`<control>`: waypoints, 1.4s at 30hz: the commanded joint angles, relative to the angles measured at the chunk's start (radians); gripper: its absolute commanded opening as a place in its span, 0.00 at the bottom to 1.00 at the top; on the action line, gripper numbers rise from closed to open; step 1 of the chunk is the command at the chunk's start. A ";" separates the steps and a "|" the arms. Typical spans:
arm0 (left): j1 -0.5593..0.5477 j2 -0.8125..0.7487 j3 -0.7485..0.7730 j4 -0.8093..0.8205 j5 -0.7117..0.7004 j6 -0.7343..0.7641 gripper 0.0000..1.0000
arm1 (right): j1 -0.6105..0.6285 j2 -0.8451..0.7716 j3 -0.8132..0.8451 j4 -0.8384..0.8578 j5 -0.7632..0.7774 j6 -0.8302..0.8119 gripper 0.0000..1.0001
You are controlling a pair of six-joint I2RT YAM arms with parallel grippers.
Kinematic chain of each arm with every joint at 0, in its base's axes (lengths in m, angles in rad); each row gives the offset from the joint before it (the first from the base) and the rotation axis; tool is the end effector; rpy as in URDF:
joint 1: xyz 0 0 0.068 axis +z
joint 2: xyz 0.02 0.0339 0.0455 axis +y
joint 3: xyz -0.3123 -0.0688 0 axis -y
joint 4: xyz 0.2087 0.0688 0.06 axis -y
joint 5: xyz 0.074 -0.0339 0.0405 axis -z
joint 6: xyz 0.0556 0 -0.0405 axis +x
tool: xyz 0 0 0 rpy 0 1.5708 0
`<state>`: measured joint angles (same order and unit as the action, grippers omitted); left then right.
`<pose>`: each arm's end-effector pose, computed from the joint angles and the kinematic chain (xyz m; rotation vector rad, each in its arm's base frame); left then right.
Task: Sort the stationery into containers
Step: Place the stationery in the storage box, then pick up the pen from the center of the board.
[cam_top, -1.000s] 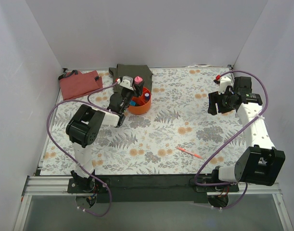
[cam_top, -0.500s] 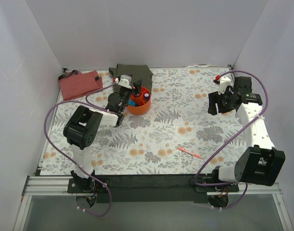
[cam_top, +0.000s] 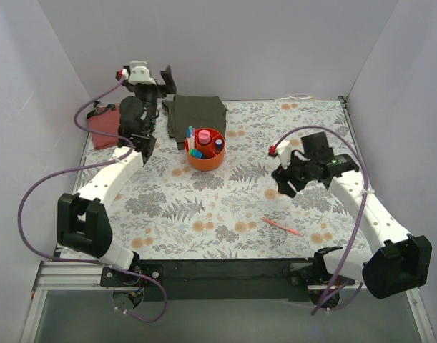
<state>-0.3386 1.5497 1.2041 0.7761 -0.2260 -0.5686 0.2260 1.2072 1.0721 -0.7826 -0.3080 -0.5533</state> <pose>0.3310 -0.1034 0.4650 -0.3369 1.1284 -0.6742 0.1921 0.0615 0.3359 -1.0457 2.2087 0.2391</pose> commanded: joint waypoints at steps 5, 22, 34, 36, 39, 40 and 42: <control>0.128 -0.152 -0.082 -0.708 -0.019 -0.169 0.90 | 0.251 -0.058 -0.227 -0.008 0.170 -0.046 0.67; 0.164 -0.209 -0.133 -0.739 0.011 -0.169 0.90 | 0.450 0.078 -0.276 0.207 0.241 0.158 0.58; 0.165 -0.206 -0.155 -0.727 0.019 -0.169 0.90 | 0.478 0.149 -0.278 0.218 0.161 0.208 0.51; 0.165 -0.209 -0.158 -0.727 0.016 -0.166 0.90 | 0.478 0.163 -0.276 0.220 0.162 0.210 0.50; 0.165 -0.215 -0.166 -0.719 0.014 -0.163 0.90 | 0.478 0.189 -0.274 0.221 0.178 0.214 0.49; 0.167 -0.215 -0.169 -0.716 0.013 -0.165 0.90 | 0.477 0.195 -0.274 0.220 0.179 0.214 0.49; 0.167 -0.220 -0.176 -0.709 0.010 -0.165 0.90 | 0.478 0.210 -0.274 0.220 0.170 0.211 0.47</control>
<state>-0.1783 1.3838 1.0321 0.0383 -0.2169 -0.7437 0.7006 1.3941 0.8009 -0.5735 -0.1230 -0.3542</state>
